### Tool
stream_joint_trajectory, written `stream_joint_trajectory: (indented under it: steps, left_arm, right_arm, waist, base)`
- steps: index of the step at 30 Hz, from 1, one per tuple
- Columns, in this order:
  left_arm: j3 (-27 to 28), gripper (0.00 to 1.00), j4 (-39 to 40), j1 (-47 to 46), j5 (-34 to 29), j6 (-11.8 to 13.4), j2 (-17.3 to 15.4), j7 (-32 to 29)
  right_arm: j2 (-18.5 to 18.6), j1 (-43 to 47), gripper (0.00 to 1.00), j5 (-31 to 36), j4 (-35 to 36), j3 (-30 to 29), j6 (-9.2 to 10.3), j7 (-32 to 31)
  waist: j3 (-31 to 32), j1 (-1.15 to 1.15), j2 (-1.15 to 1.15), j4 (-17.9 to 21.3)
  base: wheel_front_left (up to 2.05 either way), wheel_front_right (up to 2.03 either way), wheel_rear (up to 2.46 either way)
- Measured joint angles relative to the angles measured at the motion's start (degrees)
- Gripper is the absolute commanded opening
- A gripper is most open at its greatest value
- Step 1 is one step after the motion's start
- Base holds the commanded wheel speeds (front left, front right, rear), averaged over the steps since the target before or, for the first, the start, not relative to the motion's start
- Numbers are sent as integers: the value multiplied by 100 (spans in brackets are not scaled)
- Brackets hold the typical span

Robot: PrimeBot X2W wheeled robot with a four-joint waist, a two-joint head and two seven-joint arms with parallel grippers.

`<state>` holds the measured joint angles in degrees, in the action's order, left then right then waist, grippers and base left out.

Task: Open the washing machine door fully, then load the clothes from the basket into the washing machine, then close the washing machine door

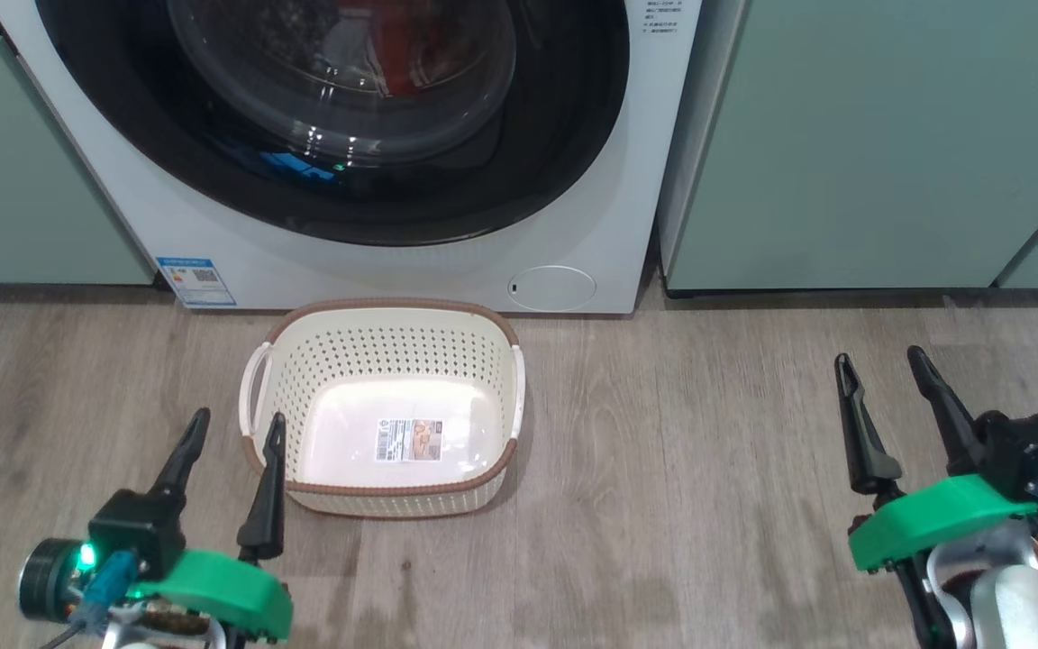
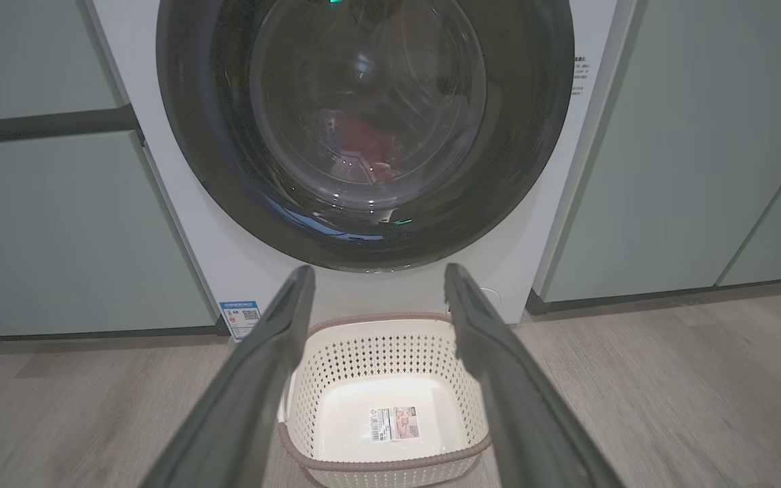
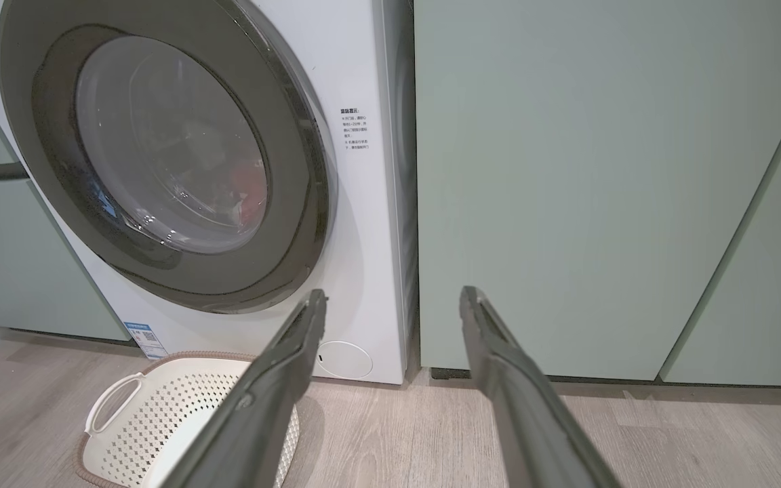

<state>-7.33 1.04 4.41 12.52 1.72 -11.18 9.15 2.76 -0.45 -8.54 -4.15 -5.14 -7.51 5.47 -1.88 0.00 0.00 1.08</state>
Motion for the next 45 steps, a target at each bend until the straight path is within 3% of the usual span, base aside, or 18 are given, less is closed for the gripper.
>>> stream_joint_trajectory:
  steps: [1, 2, 8, 45]
  left_arm:
    - [0, 100, 0, -1, 0, 1, -5, 0]
    - [-1, 0, 0, -1, 0, 2, -12, 0]
    - [-37, 0, -342, 169, 174, -3, 87, -31]
    - [183, 0, -762, -21, 2615, -264, 220, -388]
  right_arm:
    - [0, 0, 100, -1, 0, 0, 0, 0]
    - [0, 0, 0, -8, 0, -2, 0, 0]
    - [-19, 148, 0, -164, -385, 7, 0, -14]
    - [-24, 108, 0, -2618, -591, -42, 0, -359]
  waist:
    - [-7, 0, 0, 0]
    - [-15, 0, 0, -1]
    - [-13, 0, 0, -4]
    - [45, 0, 0, -36]
  base:
    - [0, 0, 0]
    - [0, 0, 0]
    - [0, 0, 0]
    - [0, 0, 0]
